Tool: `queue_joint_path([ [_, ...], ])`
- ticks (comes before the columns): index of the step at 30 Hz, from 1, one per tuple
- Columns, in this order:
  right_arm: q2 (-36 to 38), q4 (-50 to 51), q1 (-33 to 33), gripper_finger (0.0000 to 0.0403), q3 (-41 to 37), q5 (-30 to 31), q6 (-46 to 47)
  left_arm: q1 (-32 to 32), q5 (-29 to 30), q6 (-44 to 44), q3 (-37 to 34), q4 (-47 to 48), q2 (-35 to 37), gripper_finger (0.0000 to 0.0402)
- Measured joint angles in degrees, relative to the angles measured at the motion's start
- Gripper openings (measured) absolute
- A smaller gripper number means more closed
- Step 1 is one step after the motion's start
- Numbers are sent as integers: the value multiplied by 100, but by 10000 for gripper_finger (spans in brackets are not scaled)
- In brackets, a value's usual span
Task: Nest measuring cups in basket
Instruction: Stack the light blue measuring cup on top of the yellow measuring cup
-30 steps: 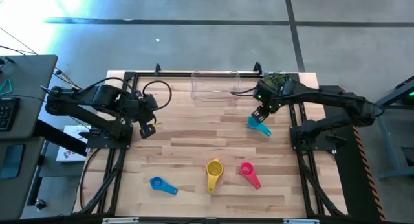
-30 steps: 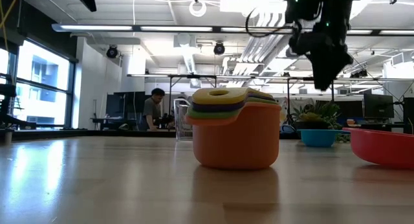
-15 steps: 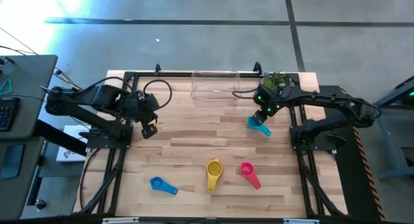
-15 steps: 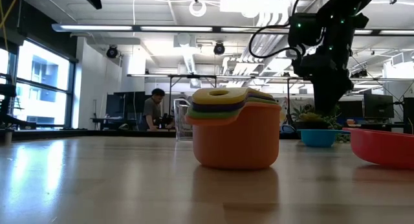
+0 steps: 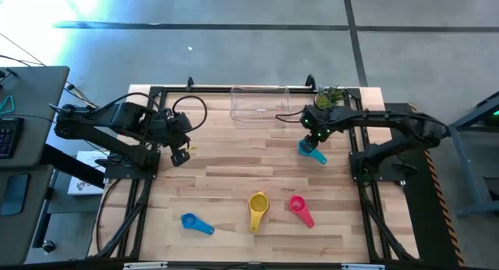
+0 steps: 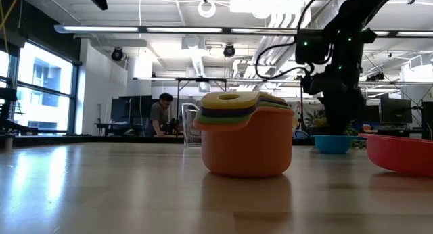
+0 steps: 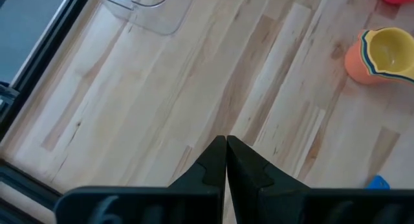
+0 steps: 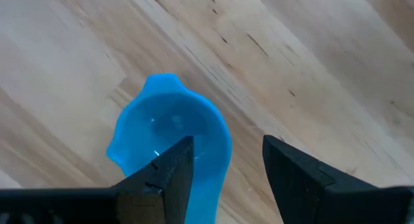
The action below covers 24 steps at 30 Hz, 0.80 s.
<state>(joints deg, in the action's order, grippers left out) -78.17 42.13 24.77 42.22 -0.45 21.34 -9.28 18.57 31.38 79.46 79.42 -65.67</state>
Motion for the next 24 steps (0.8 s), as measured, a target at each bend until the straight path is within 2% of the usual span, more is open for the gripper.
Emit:
queue_joint_path([
  [5,-314,-21,0,176,0,84,6,0,4,0,0,2,0,3],
  [8,-377,-48,0,163,0,69,38,0,9,-2,0,0,0,3],
  [19,-378,-46,0,17,0,-22,464,0,13,-7,0,2,-2,3],
  [24,-378,-38,0,10,0,-24,611,0,11,-9,0,4,-2,3],
])
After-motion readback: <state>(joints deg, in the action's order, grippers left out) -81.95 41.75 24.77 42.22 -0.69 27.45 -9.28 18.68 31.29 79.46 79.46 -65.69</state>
